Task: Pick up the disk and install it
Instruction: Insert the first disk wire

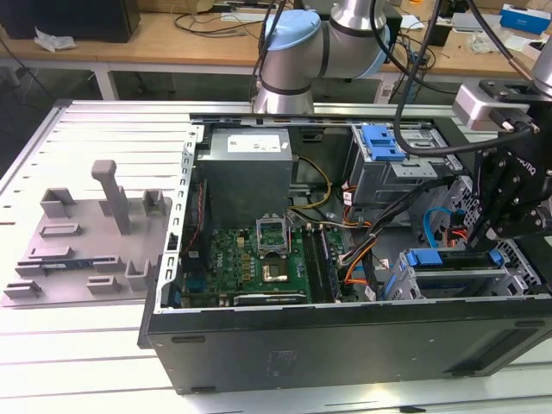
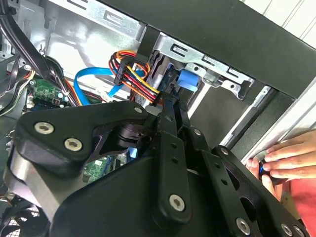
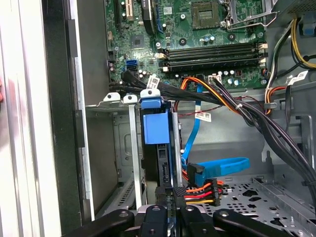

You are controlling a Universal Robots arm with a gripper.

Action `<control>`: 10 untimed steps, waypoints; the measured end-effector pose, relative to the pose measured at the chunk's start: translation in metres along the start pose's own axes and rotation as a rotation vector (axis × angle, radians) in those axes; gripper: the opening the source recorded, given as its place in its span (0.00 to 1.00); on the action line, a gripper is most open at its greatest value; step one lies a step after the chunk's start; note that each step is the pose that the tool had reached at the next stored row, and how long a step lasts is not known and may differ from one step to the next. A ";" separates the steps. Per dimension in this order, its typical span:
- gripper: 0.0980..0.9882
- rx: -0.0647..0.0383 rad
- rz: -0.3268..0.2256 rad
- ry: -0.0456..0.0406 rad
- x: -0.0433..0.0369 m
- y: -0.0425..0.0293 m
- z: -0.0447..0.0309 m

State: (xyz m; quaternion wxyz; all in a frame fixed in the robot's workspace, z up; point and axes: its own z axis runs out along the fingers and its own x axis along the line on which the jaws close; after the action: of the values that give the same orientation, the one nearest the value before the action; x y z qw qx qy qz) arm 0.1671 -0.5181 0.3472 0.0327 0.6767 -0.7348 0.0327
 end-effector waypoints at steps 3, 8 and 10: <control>0.07 0.000 0.000 0.0005 -0.0003 0.0000 0.0010; 0.07 0.000 0.000 0.0007 -0.0006 0.0000 0.0036; 0.07 0.000 0.000 0.0009 -0.0007 0.0001 0.0054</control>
State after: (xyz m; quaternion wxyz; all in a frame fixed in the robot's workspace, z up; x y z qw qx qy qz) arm 0.1670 -0.5178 0.3418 0.0330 0.6767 -0.7347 0.0330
